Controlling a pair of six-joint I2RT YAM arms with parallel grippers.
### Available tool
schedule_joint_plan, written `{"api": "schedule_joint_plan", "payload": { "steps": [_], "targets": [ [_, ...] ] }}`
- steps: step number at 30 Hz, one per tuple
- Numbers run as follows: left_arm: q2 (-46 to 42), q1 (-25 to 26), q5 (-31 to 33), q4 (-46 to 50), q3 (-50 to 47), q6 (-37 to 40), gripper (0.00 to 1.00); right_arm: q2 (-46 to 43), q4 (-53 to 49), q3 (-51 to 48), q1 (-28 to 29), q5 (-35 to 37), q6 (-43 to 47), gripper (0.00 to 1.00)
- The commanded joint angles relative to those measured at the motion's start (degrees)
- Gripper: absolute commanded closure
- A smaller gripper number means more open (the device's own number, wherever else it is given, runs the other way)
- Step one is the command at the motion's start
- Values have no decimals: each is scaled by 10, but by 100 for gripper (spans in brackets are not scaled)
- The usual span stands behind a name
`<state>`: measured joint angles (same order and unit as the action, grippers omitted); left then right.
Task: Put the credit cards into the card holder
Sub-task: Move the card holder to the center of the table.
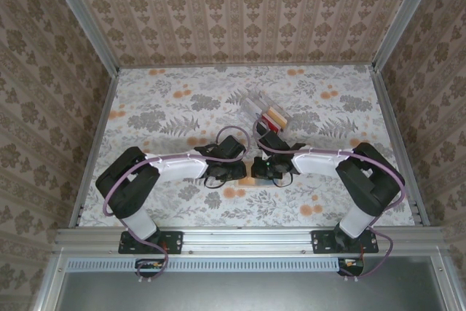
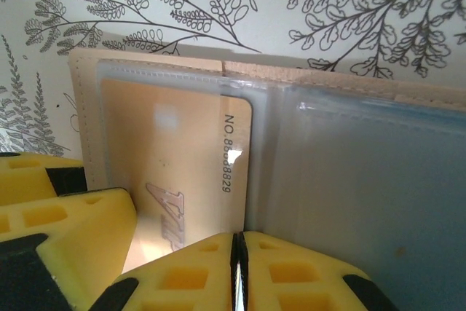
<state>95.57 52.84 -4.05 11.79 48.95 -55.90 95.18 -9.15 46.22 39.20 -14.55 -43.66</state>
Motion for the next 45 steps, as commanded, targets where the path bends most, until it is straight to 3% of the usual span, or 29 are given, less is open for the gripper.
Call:
{"api": "schedule_joint_plan", "payload": {
  "steps": [1,12,20,34,45],
  "targets": [
    [17,3,4,18,-9,1,66,21,9,15,9,-26,-5,87],
    [11,1,9,22,-17,0,65,-78,-84,17,1,80,15,80],
    [9,1,9,23,-17,1,65,-57,-166,0,-22,160,9,79],
    [10,1,11,26,-19,4,65,-113,-176,-13,-28,167,-13,72],
    [12,2,9,25,-16,4,66,-110,-213,-37,-74,190,-22,75]
  ]
}}
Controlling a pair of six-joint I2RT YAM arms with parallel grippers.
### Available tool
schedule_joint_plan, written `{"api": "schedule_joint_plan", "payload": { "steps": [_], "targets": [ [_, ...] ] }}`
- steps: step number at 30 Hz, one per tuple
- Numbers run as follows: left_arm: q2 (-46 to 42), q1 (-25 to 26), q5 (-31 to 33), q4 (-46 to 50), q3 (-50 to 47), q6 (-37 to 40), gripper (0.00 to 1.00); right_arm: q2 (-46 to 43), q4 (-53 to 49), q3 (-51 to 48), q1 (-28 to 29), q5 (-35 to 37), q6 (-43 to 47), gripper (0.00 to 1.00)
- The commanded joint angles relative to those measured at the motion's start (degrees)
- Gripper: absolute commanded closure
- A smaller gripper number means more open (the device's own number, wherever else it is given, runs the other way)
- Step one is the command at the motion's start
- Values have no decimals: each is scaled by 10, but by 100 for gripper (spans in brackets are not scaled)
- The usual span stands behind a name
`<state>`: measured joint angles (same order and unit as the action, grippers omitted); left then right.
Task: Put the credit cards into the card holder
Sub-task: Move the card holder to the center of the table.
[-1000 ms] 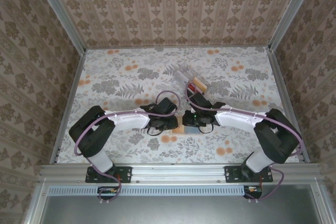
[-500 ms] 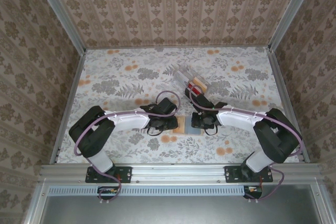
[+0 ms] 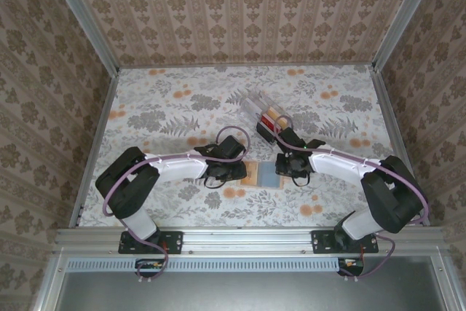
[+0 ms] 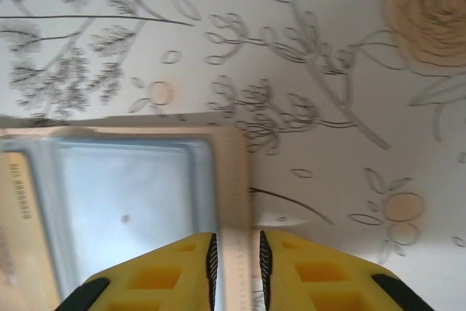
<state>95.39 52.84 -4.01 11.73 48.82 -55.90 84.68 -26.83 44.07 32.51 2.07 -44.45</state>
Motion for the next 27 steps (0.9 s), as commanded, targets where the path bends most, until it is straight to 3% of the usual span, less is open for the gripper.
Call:
{"api": "schedule_joint_plan", "payload": {
  "steps": [1,8,17,22,27],
  "targets": [
    [14,2,9,25,-15,4,66,-3,-35,-21,-9,23,-16,75],
    [8,2,10,30,-12,4,66,27,12,-52,-13,-22,-23,79],
    [-83,-9,85,94,-26,-11,60,23,100,-39,1,-130,10,78],
    [-142,-22,111,118,-37,-13,50,-44,29,13,-4,-82,51,70],
    [-184,-45,98,92,-50,11,40,-76,-59,117,-9,-24,160,61]
  ]
}}
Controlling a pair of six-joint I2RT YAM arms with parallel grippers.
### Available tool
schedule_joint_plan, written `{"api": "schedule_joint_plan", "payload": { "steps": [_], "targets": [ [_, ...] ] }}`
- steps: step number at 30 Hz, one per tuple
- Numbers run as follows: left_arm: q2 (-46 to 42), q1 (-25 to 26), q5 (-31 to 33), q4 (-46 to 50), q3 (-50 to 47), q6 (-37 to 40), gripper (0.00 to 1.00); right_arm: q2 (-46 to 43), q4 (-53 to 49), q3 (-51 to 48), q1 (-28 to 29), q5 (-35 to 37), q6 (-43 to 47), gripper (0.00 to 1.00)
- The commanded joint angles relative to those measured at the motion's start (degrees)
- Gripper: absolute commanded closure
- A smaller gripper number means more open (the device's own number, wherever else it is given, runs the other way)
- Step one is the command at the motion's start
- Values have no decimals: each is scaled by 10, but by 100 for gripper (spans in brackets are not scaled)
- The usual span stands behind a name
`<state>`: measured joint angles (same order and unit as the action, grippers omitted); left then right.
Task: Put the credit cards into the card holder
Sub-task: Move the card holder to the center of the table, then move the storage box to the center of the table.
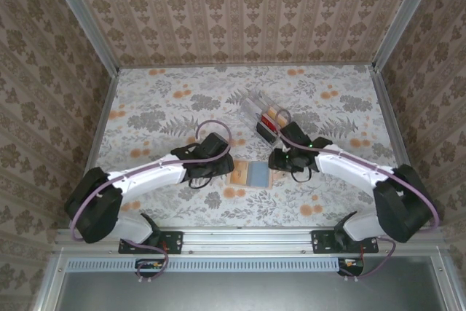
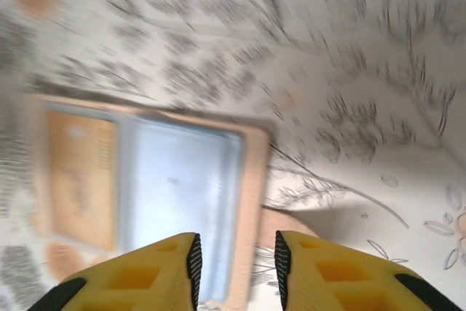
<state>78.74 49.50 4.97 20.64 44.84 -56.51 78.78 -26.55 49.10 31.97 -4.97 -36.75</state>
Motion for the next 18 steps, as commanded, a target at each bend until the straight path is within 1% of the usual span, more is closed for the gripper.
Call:
{"api": "schedule_joint_plan", "payload": {
  "steps": [1,2,4,9,14,18],
  "targets": [
    [-22,-15,5,1,-9,22,38,-8,-75,88,-4,60,107,59],
    [-26,-20,1,-3,-8,28,35,4,-96,118,-4,81,129,58],
    [-32,-27,-6,-10,-8,37,30,61,-129,178,-5,111,179,58],
    [-55,-48,-32,-51,-21,53,19,172,-180,298,-4,189,251,59],
    [-68,-66,-59,-82,-32,60,10,250,-212,378,-2,237,291,59],
    [-73,-74,-79,-104,-42,63,3,290,-218,407,0,265,313,61]
  ]
}}
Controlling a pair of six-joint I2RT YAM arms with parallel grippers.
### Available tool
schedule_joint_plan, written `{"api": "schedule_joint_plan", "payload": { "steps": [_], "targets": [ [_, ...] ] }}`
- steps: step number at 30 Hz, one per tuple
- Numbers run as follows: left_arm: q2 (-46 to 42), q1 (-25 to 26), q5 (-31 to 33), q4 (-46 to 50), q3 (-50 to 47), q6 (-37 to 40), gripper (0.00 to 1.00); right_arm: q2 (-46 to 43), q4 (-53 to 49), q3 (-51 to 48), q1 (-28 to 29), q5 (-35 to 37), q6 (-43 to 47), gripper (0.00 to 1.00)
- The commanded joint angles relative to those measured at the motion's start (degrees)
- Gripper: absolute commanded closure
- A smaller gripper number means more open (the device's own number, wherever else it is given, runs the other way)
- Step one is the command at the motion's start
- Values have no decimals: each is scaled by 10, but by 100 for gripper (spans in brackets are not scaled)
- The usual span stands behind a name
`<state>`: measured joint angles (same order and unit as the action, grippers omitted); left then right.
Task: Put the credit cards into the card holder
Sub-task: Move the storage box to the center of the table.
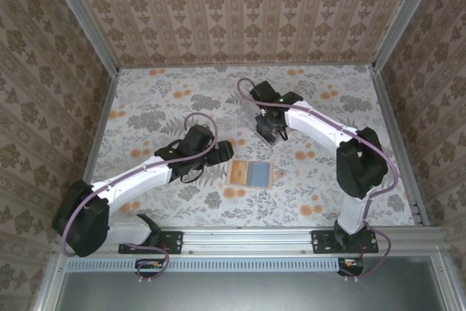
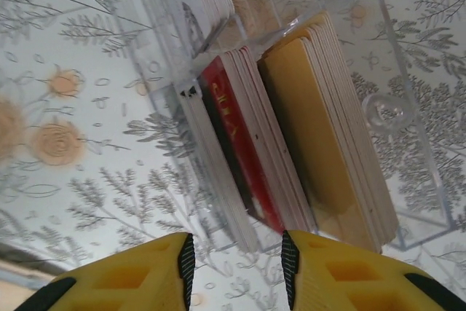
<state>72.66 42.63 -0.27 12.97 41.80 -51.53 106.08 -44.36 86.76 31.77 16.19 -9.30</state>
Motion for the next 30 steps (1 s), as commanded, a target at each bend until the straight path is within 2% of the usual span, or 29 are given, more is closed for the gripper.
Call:
{"api": "schedule_joint_plan", "payload": {
  "steps": [1,9,14,17,19,30],
  "targets": [
    [-12,-7,-30,-31,-14,13,3,24,-41,37,2,62,41,61],
    [-12,-17,-44,-37,-23,12,1,74,-44,62,11,100,59,61],
    [-12,-23,-50,-38,-30,9,1,92,-50,67,14,112,53,64],
    [-13,-25,-51,-38,-33,7,1,99,-55,64,15,95,40,64],
    [-14,-26,-52,-39,-35,5,1,99,-58,62,15,81,32,68],
    [-19,-27,-53,-38,-38,-1,1,81,-65,56,26,-52,-44,74]
  ]
}}
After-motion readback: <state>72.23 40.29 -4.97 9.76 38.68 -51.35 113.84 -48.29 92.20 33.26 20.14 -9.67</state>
